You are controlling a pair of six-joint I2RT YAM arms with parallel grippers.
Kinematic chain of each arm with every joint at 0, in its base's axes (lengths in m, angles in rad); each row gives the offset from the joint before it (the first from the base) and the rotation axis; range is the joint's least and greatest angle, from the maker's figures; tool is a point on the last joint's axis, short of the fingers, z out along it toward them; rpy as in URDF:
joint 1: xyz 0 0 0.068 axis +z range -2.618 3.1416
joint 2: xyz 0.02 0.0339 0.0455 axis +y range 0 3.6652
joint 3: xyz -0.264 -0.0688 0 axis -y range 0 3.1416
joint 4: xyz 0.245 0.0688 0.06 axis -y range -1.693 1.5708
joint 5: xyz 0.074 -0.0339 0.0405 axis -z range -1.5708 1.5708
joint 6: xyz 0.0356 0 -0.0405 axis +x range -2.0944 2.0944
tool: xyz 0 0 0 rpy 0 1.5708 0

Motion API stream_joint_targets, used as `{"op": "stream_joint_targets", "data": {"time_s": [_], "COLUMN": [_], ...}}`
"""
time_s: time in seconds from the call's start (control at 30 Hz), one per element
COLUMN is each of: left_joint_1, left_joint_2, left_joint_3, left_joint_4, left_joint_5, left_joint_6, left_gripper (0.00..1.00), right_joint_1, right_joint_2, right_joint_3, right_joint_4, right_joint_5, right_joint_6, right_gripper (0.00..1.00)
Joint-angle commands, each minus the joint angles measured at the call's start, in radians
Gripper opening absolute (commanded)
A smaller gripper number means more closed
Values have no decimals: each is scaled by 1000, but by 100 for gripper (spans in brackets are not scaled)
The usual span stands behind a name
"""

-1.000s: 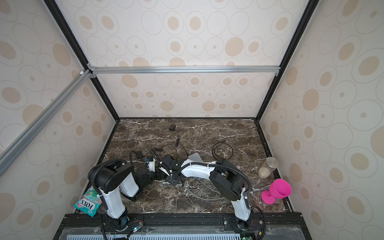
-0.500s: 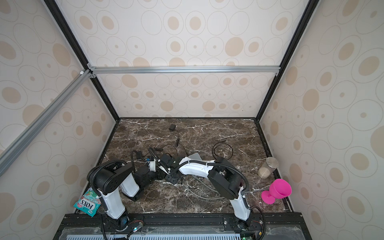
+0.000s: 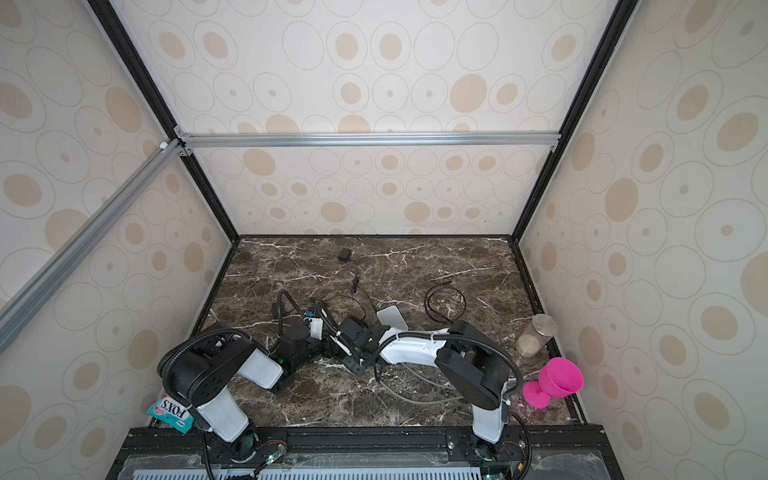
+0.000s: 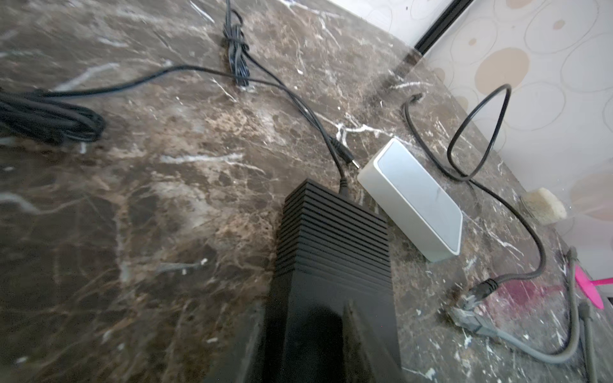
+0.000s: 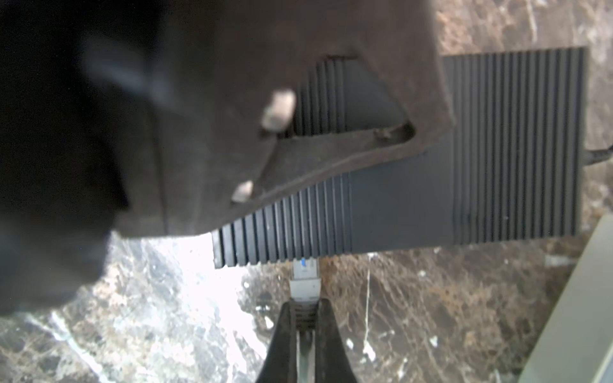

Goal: Insert the plug into the switch port

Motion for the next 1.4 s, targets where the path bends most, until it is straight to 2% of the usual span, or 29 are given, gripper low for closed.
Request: {"op": "stream_joint_targets", "data": {"time_s": [0.0,0.03,0.1,0.2,0.27,0.53,0.73,0.9,1.03,1.07,1.23,1.37], "left_joint_1": [-87,-86,-81,-58,-33,105,232,258,258,259,259,259], "left_joint_2": [-24,-42,-88,-157,-208,-505,-763,-896,-994,-1008,-996,-1003], "left_joint_3": [33,48,84,151,188,290,269,239,221,222,221,207], "left_joint_4": [-316,-352,-451,-606,-694,-989,-1106,-1185,-1182,-1184,-1185,-1168], "left_joint_5": [187,166,112,29,-16,-97,-15,10,24,21,36,43], "left_joint_6": [9,13,20,25,26,44,40,33,22,22,28,23], "left_gripper": [45,47,61,74,79,85,86,85,85,85,85,85], "right_joint_1": [21,22,26,42,50,88,119,132,133,136,152,152], "right_joint_2": [-48,-58,-80,-99,-109,-119,-60,-14,12,17,0,-88], "right_joint_3": [-38,-55,-88,-116,-131,-159,-135,-121,-102,-96,-97,-139], "right_joint_4": [313,313,307,293,288,297,325,345,329,322,318,292], "right_joint_5": [-37,-34,-28,-15,-9,-5,-21,-12,-7,-8,-16,52], "right_joint_6": [15,22,32,38,43,84,135,165,182,184,171,159], "right_gripper": [0,0,0,0,0,0,0,0,0,1,31,41]}}
